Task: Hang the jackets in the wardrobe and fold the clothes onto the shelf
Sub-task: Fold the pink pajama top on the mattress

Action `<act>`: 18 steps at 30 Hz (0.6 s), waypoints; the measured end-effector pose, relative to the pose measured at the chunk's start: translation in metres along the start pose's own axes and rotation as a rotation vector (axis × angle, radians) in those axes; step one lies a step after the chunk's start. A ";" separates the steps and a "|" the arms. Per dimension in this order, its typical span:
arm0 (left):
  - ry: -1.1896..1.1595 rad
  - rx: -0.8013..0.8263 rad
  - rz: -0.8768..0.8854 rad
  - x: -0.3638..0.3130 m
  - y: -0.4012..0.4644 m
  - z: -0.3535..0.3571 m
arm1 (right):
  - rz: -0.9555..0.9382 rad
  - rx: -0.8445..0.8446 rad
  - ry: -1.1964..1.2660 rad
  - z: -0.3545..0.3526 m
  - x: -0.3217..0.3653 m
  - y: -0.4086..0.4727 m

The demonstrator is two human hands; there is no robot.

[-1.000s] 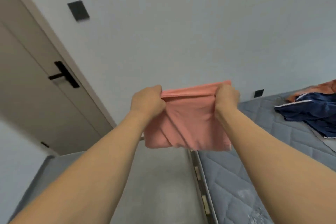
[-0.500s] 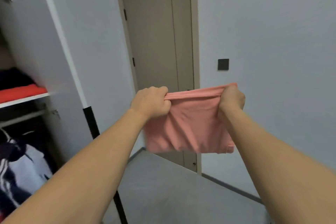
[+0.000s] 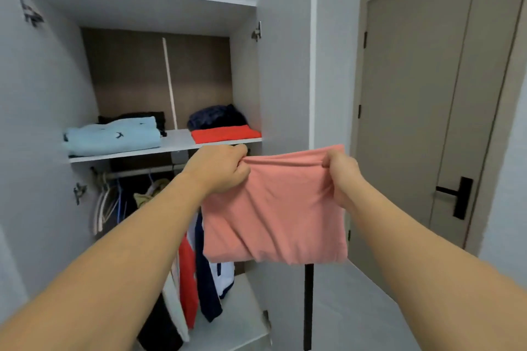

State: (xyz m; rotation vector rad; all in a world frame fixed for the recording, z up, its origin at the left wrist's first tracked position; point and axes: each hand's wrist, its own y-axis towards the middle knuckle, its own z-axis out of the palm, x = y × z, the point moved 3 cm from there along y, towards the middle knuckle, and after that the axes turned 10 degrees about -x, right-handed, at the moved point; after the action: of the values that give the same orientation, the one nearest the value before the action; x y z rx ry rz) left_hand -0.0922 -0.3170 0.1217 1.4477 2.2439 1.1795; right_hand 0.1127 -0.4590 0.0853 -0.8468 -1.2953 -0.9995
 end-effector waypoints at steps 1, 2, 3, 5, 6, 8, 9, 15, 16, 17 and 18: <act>0.040 0.008 -0.030 0.021 -0.010 -0.006 | -0.011 0.057 -0.007 0.023 0.001 -0.007; 0.086 0.019 -0.055 0.041 -0.019 -0.011 | -0.025 0.106 -0.021 0.047 0.002 -0.014; 0.136 0.027 -0.073 0.060 -0.027 -0.015 | -0.048 0.149 -0.031 0.069 0.003 -0.019; 0.230 0.030 -0.109 0.095 -0.040 -0.019 | -0.131 0.224 -0.019 0.111 0.004 -0.026; 0.271 0.031 -0.134 0.111 -0.044 -0.021 | -0.184 0.261 -0.008 0.131 0.003 -0.029; 0.348 0.026 -0.184 0.141 -0.051 -0.021 | -0.298 0.303 -0.012 0.169 0.000 -0.035; 0.384 0.019 -0.210 0.154 -0.053 -0.020 | -0.345 0.297 -0.029 0.186 -0.002 -0.038; 0.536 -0.032 -0.313 0.216 -0.049 0.005 | -0.550 0.174 0.046 0.264 -0.008 -0.034; 0.525 -0.033 -0.326 0.224 -0.043 0.011 | -0.570 0.149 0.052 0.274 -0.010 -0.028; 0.512 -0.040 -0.331 0.231 -0.036 0.018 | -0.582 0.128 0.041 0.282 -0.010 -0.020; 0.505 -0.045 -0.333 0.236 -0.028 0.025 | -0.587 0.109 0.018 0.289 -0.010 -0.010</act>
State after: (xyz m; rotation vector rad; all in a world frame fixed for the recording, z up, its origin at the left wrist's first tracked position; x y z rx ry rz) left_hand -0.2123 -0.1107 0.1389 0.7662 2.6145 1.5923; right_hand -0.0015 -0.1934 0.1050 -0.3703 -1.6087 -1.3703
